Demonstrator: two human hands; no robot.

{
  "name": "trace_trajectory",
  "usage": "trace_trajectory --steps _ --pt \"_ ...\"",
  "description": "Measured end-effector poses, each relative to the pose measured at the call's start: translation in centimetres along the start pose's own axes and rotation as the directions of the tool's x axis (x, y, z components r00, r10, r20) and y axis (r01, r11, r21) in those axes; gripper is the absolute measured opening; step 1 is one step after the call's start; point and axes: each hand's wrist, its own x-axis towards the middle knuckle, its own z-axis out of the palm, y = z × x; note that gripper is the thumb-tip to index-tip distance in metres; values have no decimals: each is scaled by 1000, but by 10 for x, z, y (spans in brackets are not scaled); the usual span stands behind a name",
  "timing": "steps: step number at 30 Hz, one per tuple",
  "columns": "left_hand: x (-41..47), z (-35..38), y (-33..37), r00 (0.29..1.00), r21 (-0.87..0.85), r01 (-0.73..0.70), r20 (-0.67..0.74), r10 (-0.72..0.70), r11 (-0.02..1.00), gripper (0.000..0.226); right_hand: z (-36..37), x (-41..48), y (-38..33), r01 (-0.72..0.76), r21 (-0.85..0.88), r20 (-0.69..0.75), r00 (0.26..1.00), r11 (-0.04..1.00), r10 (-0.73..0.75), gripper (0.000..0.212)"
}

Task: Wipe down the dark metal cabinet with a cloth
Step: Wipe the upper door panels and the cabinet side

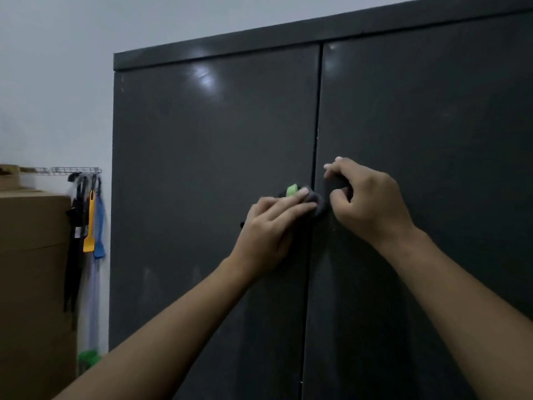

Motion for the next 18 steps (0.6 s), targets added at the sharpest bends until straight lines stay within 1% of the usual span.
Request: trace_trajectory --steps 2,3,4,5,6,7,8,9,10,11,13,15,17,18 --pt "-5 -7 -6 995 11 -87 51 86 996 37 -10 -4 4 7 31 8 1000 999 -7 20" --pt "-1 -10 -10 993 13 -103 56 102 995 36 -13 -6 6 20 33 14 1000 999 -20 20" --pt "8 -12 -13 995 12 -93 35 93 996 35 -16 -8 9 37 24 11 999 999 -37 21" --pt "20 -12 -16 998 7 -53 -20 53 999 33 -18 -10 11 46 12 -7 999 999 -46 22" --pt "34 -11 -16 994 -11 27 -105 -28 1000 31 -21 -12 13 37 3 -33 999 999 -37 22" --pt "51 -9 -14 969 -58 138 -199 -147 989 30 -24 -14 14 10 -3 -59 998 1000 -10 23" --pt "69 -8 -9 920 -132 260 -267 -286 957 31 -28 -16 15 -21 -12 -78 997 1000 20 25" --pt "86 -6 -3 865 -205 359 -294 -407 911 34 -32 -18 15 -44 -33 -90 995 999 41 28" --pt "101 -2 4 829 -251 415 -292 -477 875 36 -36 -20 15 -53 -62 -97 994 997 47 32" --pt "113 3 12 824 -254 424 -290 -486 869 37 -40 -21 15 -57 -91 -97 994 994 48 36" --pt "123 15 28 874 -209 346 -281 -395 914 37 -49 -21 19 -70 -98 -80 995 993 62 45" --pt "116 27 42 931 -177 242 -233 -280 954 36 -57 -21 24 -109 -48 -59 993 993 106 53" --pt "96 38 57 975 -159 139 -148 -163 977 40 -60 -23 29 -164 17 -45 985 986 165 57" --pt "84 41 65 988 -181 104 -92 -122 978 44 -60 -25 31 -183 36 -40 982 982 184 57"
